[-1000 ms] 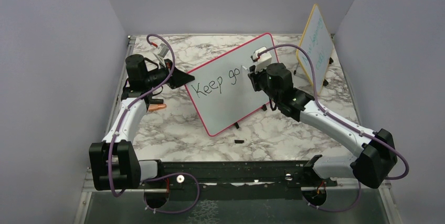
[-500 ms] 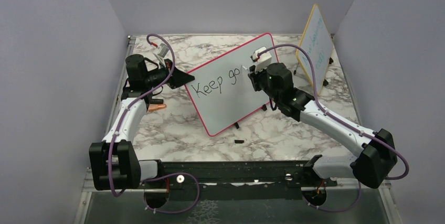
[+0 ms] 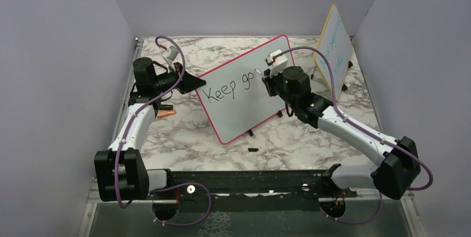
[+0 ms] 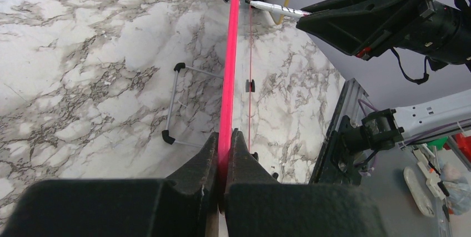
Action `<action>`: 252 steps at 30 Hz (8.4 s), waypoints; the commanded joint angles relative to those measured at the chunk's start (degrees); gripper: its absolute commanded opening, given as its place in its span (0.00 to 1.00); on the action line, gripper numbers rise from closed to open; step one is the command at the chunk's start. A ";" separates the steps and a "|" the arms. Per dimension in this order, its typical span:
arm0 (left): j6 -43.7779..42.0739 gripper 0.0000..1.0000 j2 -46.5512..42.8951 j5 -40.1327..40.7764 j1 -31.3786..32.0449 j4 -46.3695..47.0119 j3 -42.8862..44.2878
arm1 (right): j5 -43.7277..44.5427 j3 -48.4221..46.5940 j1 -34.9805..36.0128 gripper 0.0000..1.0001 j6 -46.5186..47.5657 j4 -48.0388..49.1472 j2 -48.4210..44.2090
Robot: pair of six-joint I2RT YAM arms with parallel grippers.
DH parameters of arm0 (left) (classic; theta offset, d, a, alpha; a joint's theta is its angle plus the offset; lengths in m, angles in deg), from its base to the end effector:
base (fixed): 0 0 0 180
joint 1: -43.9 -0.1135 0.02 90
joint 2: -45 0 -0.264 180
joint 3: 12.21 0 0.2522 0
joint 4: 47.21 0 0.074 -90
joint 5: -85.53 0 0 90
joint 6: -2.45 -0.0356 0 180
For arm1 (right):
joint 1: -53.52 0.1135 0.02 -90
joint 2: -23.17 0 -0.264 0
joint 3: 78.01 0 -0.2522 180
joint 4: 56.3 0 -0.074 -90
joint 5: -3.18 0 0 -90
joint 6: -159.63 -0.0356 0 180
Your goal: Write a sentence on the whiteboard
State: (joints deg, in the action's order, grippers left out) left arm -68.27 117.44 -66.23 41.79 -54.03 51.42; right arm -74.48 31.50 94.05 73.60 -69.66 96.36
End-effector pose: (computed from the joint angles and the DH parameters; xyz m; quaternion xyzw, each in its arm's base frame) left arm 0.2780 -0.0211 0.3021 0.1779 0.7294 -0.4817 0.4519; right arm 0.2330 0.1892 0.3242 -0.2409 0.7597 0.1060 0.5947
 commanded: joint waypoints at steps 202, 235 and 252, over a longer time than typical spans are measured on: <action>-5.49 0.00 2.16 2.63 1.05 -5.27 0.06 | -1.30 -3.74 -4.26 0.01 3.23 1.46 -1.11; -5.58 0.00 2.31 2.50 1.05 -5.27 0.14 | -3.02 -5.80 -4.38 0.00 2.90 -0.27 2.18; -5.66 0.00 2.17 2.60 1.05 -5.27 0.14 | -5.55 -3.20 -4.37 0.01 1.57 -7.42 0.91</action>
State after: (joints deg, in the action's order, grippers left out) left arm -68.79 117.88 -66.45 41.79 -55.19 52.19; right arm -77.54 27.39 90.14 75.69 -73.48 97.97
